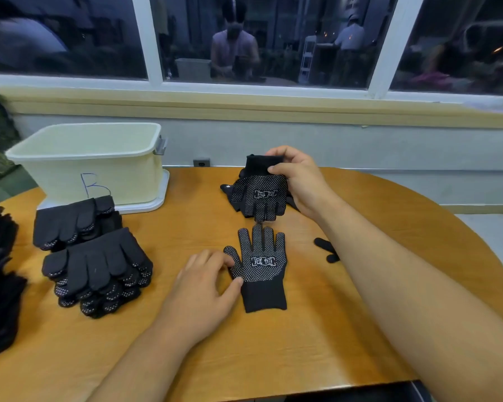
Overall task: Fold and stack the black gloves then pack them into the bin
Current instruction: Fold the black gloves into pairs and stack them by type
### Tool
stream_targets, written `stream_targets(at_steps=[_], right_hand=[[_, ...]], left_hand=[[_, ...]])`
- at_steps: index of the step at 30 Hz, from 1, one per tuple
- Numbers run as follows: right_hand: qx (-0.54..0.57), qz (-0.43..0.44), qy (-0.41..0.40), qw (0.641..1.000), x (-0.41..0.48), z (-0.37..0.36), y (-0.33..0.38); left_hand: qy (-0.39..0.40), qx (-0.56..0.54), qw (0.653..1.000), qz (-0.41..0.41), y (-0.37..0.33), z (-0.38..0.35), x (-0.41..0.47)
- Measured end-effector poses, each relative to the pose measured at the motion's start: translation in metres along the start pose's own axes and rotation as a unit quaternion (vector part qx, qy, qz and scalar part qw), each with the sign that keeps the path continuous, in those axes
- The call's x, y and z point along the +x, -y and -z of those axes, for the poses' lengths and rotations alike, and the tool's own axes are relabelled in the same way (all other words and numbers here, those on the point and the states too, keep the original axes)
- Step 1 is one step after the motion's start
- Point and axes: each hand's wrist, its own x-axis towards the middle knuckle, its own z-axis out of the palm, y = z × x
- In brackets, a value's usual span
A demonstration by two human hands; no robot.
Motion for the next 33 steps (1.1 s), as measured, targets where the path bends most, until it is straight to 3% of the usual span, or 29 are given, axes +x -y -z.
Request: stream_targets(at_steps=[15,21,24,28,33], right_hand=[[-0.024,0.038,0.010,0.999,-0.069,-0.003,-0.031],[-0.110,0.014,0.082,0.990,-0.137,0.000,-0.056],[-0.242,0.031,0.112,0.963,-0.161,0.004,-0.061],[-0.401,0.090,0.138,0.901,-0.173,0.002,-0.063],[-0.486,0.092,0.161,0.854,-0.173,-0.001,-0.064]], left_hand=[[0.012,0.026,0.999,0.023,-0.005,0.000,0.000],[0.016,0.027,0.999,0.033,-0.008,0.003,0.000],[0.010,0.025,0.999,0.033,-0.009,0.002,0.000],[0.005,0.023,0.999,0.042,-0.010,0.004,0.000],[0.007,-0.005,0.999,0.044,-0.012,0.008,-0.002]])
